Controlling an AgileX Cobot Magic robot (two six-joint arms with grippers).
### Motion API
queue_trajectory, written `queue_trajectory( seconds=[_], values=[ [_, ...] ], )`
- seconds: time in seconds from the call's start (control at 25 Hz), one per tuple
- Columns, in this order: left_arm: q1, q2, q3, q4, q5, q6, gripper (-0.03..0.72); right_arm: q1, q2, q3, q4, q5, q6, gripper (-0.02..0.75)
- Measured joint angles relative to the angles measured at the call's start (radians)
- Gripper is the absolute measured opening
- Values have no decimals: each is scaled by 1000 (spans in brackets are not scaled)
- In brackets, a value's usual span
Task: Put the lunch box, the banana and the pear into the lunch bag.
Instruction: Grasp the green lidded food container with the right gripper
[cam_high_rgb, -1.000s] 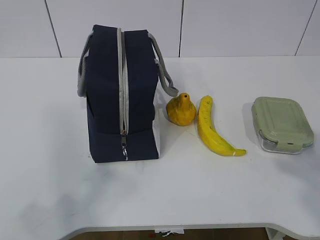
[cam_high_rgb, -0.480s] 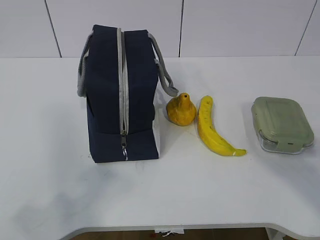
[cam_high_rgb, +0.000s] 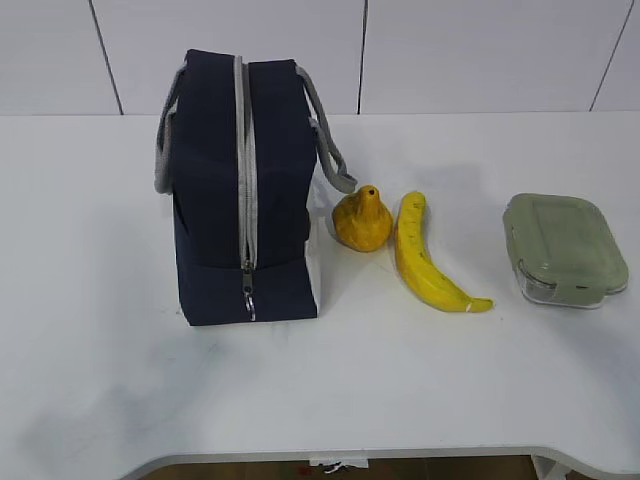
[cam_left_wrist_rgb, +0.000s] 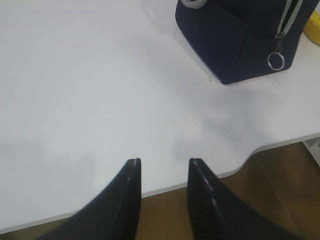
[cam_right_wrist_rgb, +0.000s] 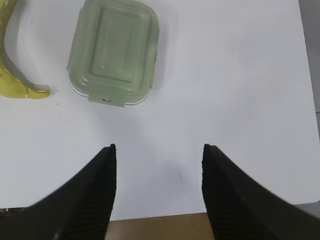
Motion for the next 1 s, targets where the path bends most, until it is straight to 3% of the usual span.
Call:
queue_trajectory(
  seconds=[0.12,0.32,0.68,1.0],
  values=[
    [0,0,0,10,0,-14,241,-40,83,-39,13,-31,-11,421],
    [0,0,0,18,-1,-22,241,-184,187,-87,103,-94,-81,421],
    [0,0,0,23,-2,-38,241,-488,314,-148,461,-108,-377,421],
    [0,0,0,25,-2,-39,241,-698,342,-156,810,-57,-693,421]
  ],
)
